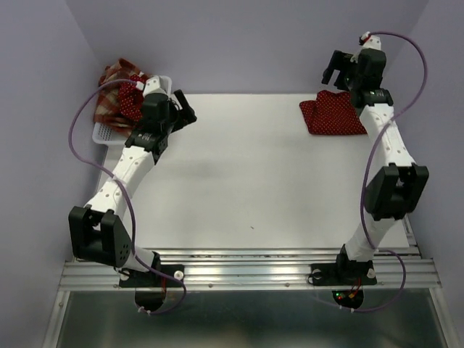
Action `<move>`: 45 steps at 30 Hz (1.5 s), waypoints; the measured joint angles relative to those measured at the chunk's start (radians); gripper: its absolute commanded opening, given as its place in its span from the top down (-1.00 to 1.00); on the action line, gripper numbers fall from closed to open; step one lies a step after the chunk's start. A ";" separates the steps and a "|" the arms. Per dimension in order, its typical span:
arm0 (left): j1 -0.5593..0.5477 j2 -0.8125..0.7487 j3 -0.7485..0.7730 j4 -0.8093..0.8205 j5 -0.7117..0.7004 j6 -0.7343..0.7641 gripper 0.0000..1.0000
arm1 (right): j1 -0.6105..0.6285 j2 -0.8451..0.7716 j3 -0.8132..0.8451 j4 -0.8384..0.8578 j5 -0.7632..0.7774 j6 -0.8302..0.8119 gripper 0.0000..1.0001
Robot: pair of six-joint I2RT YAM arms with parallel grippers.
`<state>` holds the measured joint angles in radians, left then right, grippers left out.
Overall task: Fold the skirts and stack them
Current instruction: Grab the skirt from the pile, then move the skirt to the center of the board
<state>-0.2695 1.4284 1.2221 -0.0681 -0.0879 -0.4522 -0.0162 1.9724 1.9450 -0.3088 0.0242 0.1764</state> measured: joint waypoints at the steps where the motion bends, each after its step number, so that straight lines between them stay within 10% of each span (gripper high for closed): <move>1: 0.013 -0.003 0.014 -0.010 -0.011 0.000 -0.97 | 0.000 -0.097 -0.067 0.012 0.008 0.001 -1.00; 13: 0.359 0.299 0.303 -0.110 0.007 0.024 -0.97 | 0.000 -0.484 -0.726 0.051 -0.009 0.158 -1.00; 23: 0.407 0.673 0.573 -0.160 0.168 0.119 -0.96 | 0.000 -0.558 -0.822 0.026 0.018 0.160 -1.00; 25: 0.407 0.718 0.617 -0.170 0.190 0.118 -0.38 | 0.000 -0.558 -0.822 0.024 0.020 0.147 -1.00; 28: 0.407 0.784 0.690 -0.189 0.215 0.126 1.00 | 0.000 -0.558 -0.822 0.009 0.020 0.127 -1.00; 36: 0.414 0.771 0.819 -0.294 0.199 0.132 1.00 | 0.000 -0.594 -0.853 -0.043 0.020 0.092 -1.00; 45: 0.415 0.362 0.829 -0.291 0.264 0.134 1.00 | 0.000 -0.813 -0.900 -0.074 -0.006 0.099 -1.00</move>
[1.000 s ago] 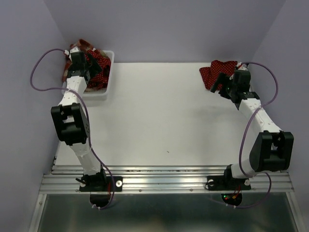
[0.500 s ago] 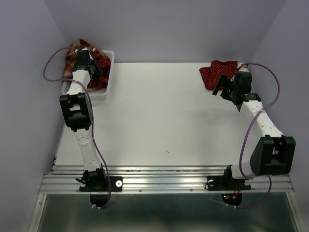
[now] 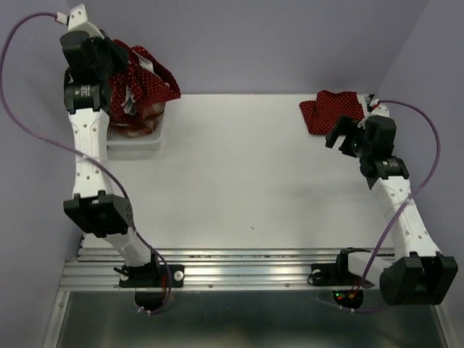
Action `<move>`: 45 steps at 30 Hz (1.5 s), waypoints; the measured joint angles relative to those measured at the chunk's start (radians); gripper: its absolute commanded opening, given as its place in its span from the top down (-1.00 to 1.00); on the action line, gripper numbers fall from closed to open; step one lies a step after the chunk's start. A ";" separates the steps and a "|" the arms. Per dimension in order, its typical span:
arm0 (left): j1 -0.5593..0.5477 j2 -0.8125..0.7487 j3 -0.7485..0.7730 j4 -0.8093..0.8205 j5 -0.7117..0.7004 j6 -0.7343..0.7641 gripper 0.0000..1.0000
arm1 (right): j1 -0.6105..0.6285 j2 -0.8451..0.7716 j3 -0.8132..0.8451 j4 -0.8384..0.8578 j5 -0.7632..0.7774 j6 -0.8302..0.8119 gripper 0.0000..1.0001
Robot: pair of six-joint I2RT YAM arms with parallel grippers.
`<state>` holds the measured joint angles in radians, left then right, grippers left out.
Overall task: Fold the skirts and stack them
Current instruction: Move the skirt to the center of the board, then flatten the skirt out
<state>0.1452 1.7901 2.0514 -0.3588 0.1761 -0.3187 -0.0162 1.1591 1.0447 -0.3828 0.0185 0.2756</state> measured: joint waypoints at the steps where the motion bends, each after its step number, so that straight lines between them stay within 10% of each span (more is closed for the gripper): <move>1: -0.008 -0.065 0.000 0.021 0.027 0.000 1.00 | 0.000 -0.021 0.000 0.001 -0.005 0.005 -1.00; 12: -0.486 -0.444 -0.029 0.235 0.309 0.029 0.96 | 0.000 -0.259 -0.052 0.000 -0.047 0.046 -1.00; 21: -0.547 -0.549 -0.540 0.401 0.253 -0.024 -0.12 | 0.000 -0.265 -0.060 -0.050 -0.052 0.069 -1.00; 24: -0.547 -0.516 -0.761 0.421 0.181 -0.048 -0.95 | 0.000 -0.248 -0.058 -0.093 -0.052 0.074 -1.00; 33: -0.544 -0.347 -1.099 0.272 0.009 -0.160 -0.97 | 0.037 -0.175 -0.073 -0.196 -0.114 0.087 -1.00; 45: -0.542 -0.361 -1.147 0.347 -0.065 -0.203 -0.97 | 0.440 -0.257 -0.299 -0.303 -0.127 0.288 -1.00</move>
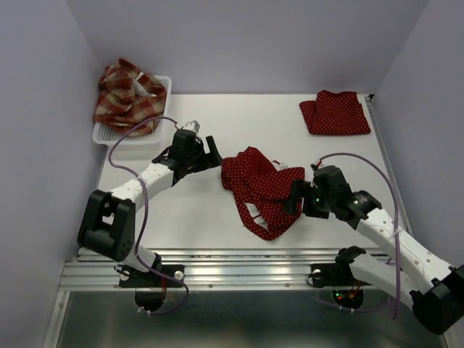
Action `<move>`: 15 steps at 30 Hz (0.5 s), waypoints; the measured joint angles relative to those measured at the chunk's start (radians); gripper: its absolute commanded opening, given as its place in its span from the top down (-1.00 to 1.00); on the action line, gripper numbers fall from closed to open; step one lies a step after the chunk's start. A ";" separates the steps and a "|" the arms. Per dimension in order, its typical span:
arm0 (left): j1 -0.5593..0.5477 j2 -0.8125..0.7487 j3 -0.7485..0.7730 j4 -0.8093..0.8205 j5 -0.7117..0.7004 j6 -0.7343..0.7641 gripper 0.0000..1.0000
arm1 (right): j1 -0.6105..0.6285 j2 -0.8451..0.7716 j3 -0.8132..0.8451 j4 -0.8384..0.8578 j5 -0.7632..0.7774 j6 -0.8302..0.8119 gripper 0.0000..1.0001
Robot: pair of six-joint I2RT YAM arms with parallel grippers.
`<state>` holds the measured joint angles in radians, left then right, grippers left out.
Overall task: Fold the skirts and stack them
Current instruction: Flatten the skirt out
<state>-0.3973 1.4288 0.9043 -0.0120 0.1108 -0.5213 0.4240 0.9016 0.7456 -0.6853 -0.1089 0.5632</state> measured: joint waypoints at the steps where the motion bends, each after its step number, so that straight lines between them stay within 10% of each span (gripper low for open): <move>1: 0.000 0.043 0.010 0.011 0.014 0.004 -0.96 | 0.068 -0.010 -0.042 -0.008 0.004 0.047 -1.00; 15: 0.000 0.257 0.041 0.111 0.163 0.016 -0.57 | 0.601 0.357 0.047 -0.016 0.319 0.379 -1.00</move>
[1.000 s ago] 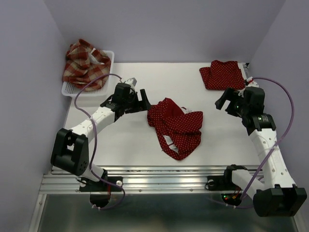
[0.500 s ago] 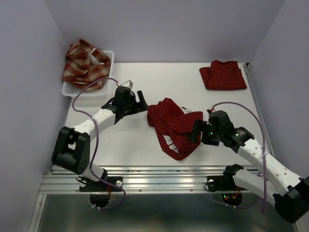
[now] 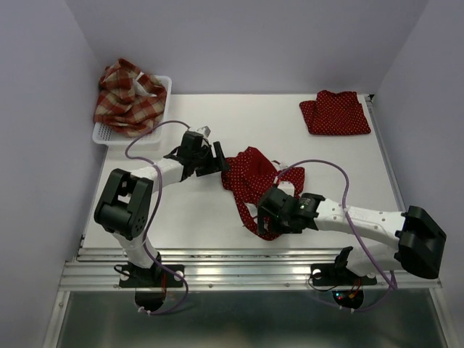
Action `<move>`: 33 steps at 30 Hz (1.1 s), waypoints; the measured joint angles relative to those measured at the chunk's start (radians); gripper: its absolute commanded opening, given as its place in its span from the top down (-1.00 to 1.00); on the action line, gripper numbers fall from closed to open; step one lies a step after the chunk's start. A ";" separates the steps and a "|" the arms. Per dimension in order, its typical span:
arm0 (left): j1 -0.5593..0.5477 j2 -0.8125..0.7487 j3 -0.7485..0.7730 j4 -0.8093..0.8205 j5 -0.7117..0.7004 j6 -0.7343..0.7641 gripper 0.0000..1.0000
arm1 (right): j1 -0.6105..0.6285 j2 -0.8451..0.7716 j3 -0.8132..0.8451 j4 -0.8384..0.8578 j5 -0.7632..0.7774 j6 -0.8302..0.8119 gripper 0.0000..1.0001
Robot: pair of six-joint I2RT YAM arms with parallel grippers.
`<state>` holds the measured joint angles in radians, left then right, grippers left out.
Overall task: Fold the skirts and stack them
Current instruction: Flatten the skirt out
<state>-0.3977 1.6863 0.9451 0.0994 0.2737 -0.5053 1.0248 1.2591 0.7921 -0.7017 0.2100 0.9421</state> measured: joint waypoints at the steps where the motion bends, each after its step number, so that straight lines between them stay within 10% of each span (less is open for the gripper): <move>1: 0.000 0.005 0.000 0.010 0.012 0.000 -0.56 | 0.004 0.022 0.006 0.003 0.017 0.013 -1.00; 8: -0.018 0.045 0.000 0.045 0.054 -0.002 0.08 | 0.004 0.070 0.008 0.003 0.095 0.093 -0.80; 14: -0.037 0.051 0.002 0.047 0.066 0.003 0.99 | 0.004 0.071 0.008 -0.006 0.140 0.140 0.31; 21: -0.039 0.001 0.002 -0.002 0.029 0.003 1.00 | 0.004 0.070 -0.001 -0.008 0.161 0.154 0.99; 33: -0.047 -0.204 0.048 -0.198 -0.092 0.010 1.00 | 0.004 -0.134 0.011 -0.077 0.244 0.108 0.99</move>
<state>-0.4446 1.4826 0.9936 -0.0990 0.1814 -0.4950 1.0290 1.1255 0.8028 -0.7792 0.4538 1.0500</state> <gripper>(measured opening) 0.041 0.022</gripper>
